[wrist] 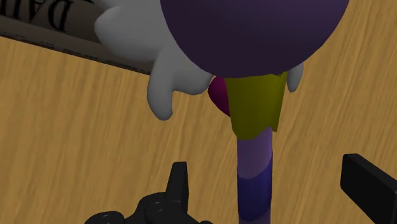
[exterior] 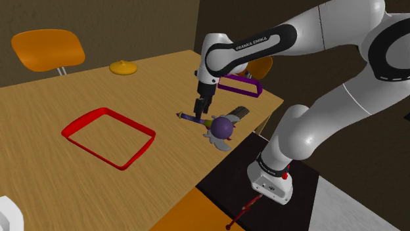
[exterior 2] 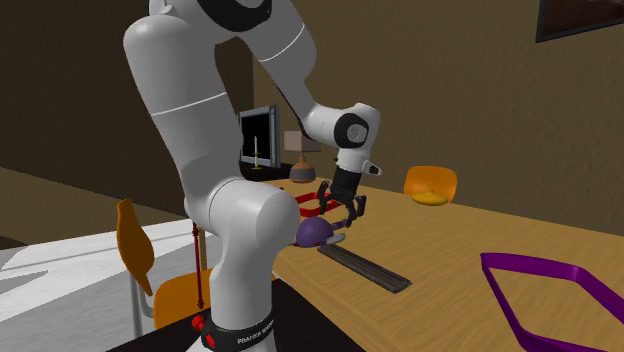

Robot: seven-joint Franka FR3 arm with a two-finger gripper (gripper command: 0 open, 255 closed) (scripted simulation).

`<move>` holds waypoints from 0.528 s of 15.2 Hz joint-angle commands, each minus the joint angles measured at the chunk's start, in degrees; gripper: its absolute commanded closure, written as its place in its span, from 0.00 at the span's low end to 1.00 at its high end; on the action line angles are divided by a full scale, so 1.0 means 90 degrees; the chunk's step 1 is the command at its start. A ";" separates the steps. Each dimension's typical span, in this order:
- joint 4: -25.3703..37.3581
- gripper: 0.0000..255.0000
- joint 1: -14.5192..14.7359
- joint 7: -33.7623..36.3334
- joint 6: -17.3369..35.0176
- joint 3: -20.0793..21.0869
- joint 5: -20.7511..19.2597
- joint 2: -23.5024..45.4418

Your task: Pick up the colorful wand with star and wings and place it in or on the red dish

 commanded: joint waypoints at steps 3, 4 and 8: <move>-0.0203 0.00 0.0064 -0.0062 0.0410 0.0039 0.0111 0.0202; -0.0232 0.00 0.0074 -0.0070 0.0467 0.0045 0.0128 0.0229; -0.0232 0.00 0.0074 -0.0070 0.0467 0.0045 0.0128 0.0229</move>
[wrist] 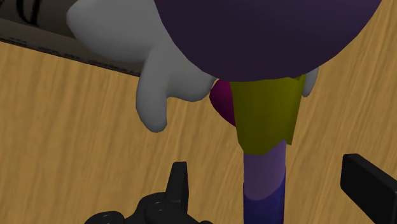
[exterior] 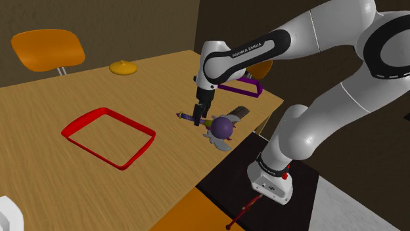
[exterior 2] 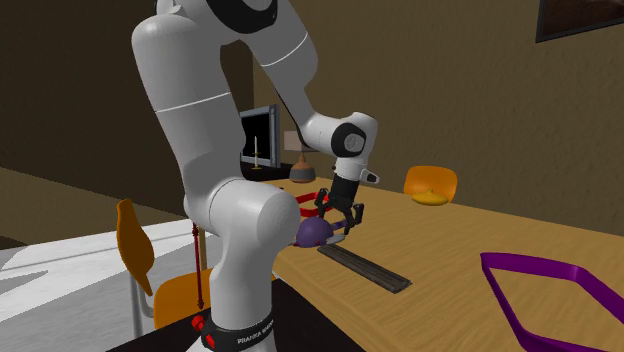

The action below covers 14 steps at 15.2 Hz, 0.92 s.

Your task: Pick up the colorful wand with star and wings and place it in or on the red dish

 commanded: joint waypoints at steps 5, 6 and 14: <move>-0.0002 1.00 0.0001 -0.0001 0.0006 0.0001 0.0002 0.0003; -0.0002 1.00 0.0001 -0.0001 0.0006 0.0001 0.0002 0.0003; 0.0037 1.00 -0.0007 0.0029 -0.0093 0.0002 -0.0020 -0.0060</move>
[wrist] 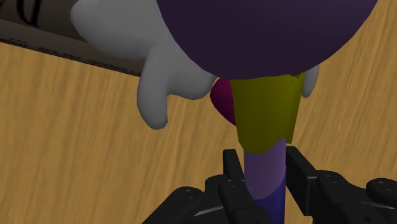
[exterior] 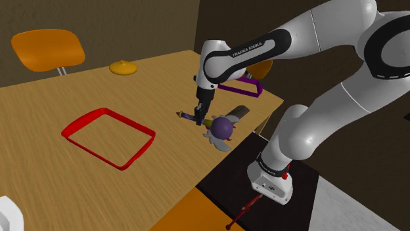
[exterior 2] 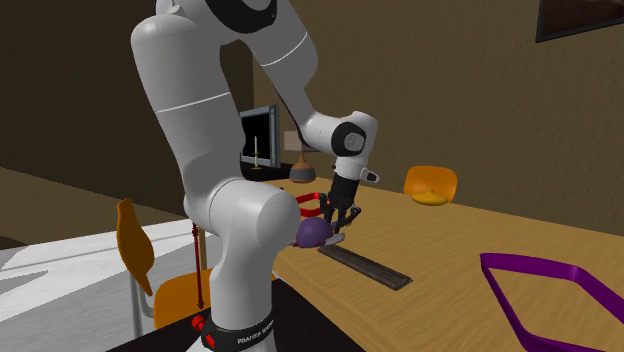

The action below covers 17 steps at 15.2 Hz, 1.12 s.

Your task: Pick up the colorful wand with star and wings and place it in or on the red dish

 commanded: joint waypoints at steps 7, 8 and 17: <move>0.0338 1.00 -0.0048 0.0196 -0.0739 -0.0001 -0.0133 -0.0420; 0.0390 1.00 -0.0053 0.0220 -0.0835 -0.0001 -0.0148 -0.0466; 0.0917 1.00 -0.0085 0.0418 -0.1677 -0.0011 -0.0251 -0.0799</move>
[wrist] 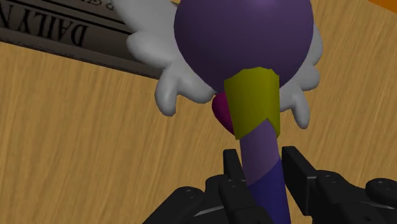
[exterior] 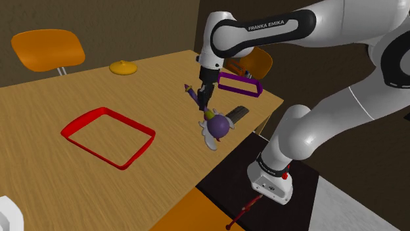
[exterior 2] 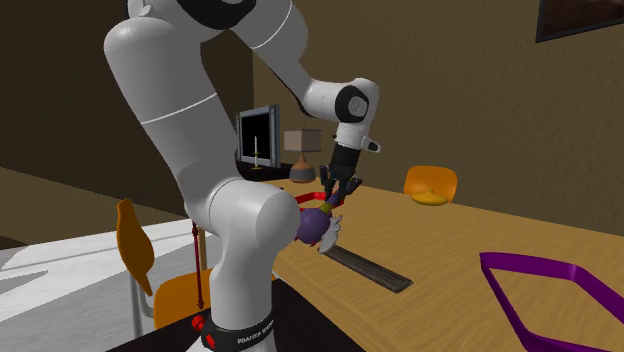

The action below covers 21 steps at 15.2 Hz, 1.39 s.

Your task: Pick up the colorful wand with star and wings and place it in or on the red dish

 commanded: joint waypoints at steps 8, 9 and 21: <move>0.0811 1.00 0.0174 0.0420 -0.0315 0.0248 0.0141 0.0407; 0.0972 1.00 0.0227 0.0518 -0.0256 0.0327 0.0189 0.0601; 0.3432 1.00 0.0748 0.1744 0.0061 0.1085 0.0267 0.3060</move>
